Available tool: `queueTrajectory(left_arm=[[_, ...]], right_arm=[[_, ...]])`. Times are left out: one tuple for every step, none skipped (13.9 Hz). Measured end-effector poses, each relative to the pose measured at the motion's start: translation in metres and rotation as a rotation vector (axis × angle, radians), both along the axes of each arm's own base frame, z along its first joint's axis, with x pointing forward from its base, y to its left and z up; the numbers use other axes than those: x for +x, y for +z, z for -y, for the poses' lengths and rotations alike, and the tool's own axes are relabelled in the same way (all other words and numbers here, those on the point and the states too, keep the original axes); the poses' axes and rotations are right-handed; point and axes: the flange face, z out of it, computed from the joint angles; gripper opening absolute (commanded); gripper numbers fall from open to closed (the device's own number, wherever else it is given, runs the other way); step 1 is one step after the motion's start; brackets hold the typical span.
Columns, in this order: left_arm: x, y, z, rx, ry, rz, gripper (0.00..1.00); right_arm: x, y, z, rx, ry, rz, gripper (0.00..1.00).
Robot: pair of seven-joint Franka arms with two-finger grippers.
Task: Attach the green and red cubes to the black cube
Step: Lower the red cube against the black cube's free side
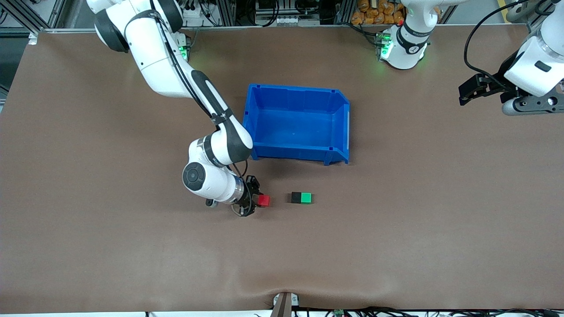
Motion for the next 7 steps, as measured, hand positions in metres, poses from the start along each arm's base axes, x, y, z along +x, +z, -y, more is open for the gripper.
queueTrajectory(left_arm=[[0.0, 0.0, 0.0, 0.0, 0.0, 0.0, 1.0], [0.0, 0.0, 0.0, 0.0, 0.0, 0.0, 1.0], [0.0, 0.0, 0.0, 0.0, 0.0, 0.0, 1.0], [0.0, 0.0, 0.0, 0.0, 0.0, 0.0, 1.0], [0.0, 0.0, 0.0, 0.0, 0.0, 0.0, 1.0], [0.0, 0.0, 0.0, 0.0, 0.0, 0.0, 1.0], [0.0, 0.0, 0.0, 0.0, 0.0, 0.0, 1.0]], right_arm=[[0.001, -0.001, -0.004, 0.002, -0.005, 0.001, 0.0], [0.001, -0.002, -0.008, 0.004, -0.009, 0.001, 0.0], [0.001, -0.004, -0.011, 0.004, -0.007, 0.001, 0.0], [0.0, -0.006, -0.014, 0.004, -0.006, 0.001, 0.0], [-0.001, -0.007, -0.016, 0.004, -0.007, 0.004, 0.0], [0.0, -0.007, -0.017, 0.006, -0.012, 0.011, 0.0], [-0.001, -0.008, -0.019, 0.007, -0.017, 0.015, 0.0]])
